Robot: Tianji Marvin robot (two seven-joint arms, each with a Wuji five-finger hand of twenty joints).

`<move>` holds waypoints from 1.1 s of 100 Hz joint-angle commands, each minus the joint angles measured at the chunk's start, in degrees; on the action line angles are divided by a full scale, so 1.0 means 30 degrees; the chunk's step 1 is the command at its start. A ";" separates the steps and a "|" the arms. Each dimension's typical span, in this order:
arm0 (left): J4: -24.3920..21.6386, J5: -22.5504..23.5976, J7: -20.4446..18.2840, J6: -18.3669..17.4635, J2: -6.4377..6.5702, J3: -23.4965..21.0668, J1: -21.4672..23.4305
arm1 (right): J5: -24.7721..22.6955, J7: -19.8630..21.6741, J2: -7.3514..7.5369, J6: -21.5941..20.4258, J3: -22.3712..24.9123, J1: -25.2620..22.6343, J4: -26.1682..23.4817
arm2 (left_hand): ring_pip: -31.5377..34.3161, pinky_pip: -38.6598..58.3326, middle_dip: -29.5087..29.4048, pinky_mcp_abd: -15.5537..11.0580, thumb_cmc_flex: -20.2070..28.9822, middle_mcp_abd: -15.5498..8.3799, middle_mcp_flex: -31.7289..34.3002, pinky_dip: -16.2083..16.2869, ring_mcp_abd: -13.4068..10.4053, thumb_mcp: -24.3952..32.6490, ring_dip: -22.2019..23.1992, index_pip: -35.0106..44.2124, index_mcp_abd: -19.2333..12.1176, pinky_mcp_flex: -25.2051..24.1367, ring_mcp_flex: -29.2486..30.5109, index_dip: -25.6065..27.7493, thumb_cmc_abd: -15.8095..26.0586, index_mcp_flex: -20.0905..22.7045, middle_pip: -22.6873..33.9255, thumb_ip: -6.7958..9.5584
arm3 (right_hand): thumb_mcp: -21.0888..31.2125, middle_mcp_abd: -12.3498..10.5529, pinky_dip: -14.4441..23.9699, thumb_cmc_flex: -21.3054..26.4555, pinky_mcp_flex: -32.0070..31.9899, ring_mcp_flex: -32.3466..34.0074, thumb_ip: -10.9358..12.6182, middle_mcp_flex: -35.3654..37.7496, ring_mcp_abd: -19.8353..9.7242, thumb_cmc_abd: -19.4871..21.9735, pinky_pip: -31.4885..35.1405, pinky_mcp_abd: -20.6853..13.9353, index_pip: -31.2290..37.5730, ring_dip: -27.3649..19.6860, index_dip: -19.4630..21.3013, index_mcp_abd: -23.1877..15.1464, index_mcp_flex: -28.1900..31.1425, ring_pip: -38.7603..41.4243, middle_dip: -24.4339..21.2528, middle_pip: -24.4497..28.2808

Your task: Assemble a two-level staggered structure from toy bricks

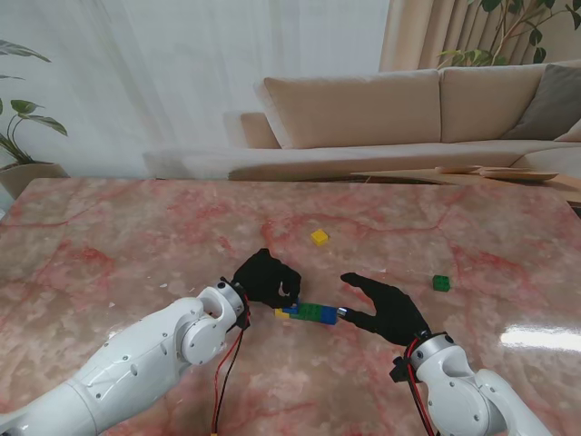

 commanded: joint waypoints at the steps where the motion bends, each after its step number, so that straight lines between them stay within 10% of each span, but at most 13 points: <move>1: 0.0547 0.0103 -0.0281 0.0002 0.0104 0.0203 0.0167 | 0.0072 0.0245 -0.0014 0.0031 -0.0014 -0.0134 0.0042 | 0.0575 0.0348 0.0249 0.0128 0.0864 -0.0698 0.1241 0.0130 -0.0276 0.0071 0.0104 0.0238 -0.0092 -0.0213 0.0736 -0.0044 -0.0475 0.0602 -0.0403 -0.0095 | 0.0173 -0.0274 -0.0110 0.0320 -0.0065 0.0010 0.0247 0.0009 -0.0035 -0.0091 0.0159 -0.0293 0.0002 -0.0095 -0.0206 -0.0298 0.0135 0.0060 0.0280 0.0149; 110: 0.2625 -0.1972 -0.1740 -0.0458 -0.0088 0.0785 0.0099 | 0.0029 0.0323 0.0009 -0.0049 -0.0027 -0.0174 -0.0035 | -0.0161 0.0755 -0.3315 -0.0989 0.0762 -0.1022 0.4745 -0.0095 -0.1772 0.0169 -0.0406 0.0160 0.0144 0.0349 0.1385 -0.0619 -0.1242 0.1194 -0.2808 -0.0336 | 0.0125 -0.0279 -0.0062 0.0343 -0.0089 -0.0261 0.0250 -0.0072 0.0051 -0.0051 0.0162 -0.0269 -0.0023 -0.0106 -0.0188 -0.0326 0.0099 -0.0008 0.0279 0.0120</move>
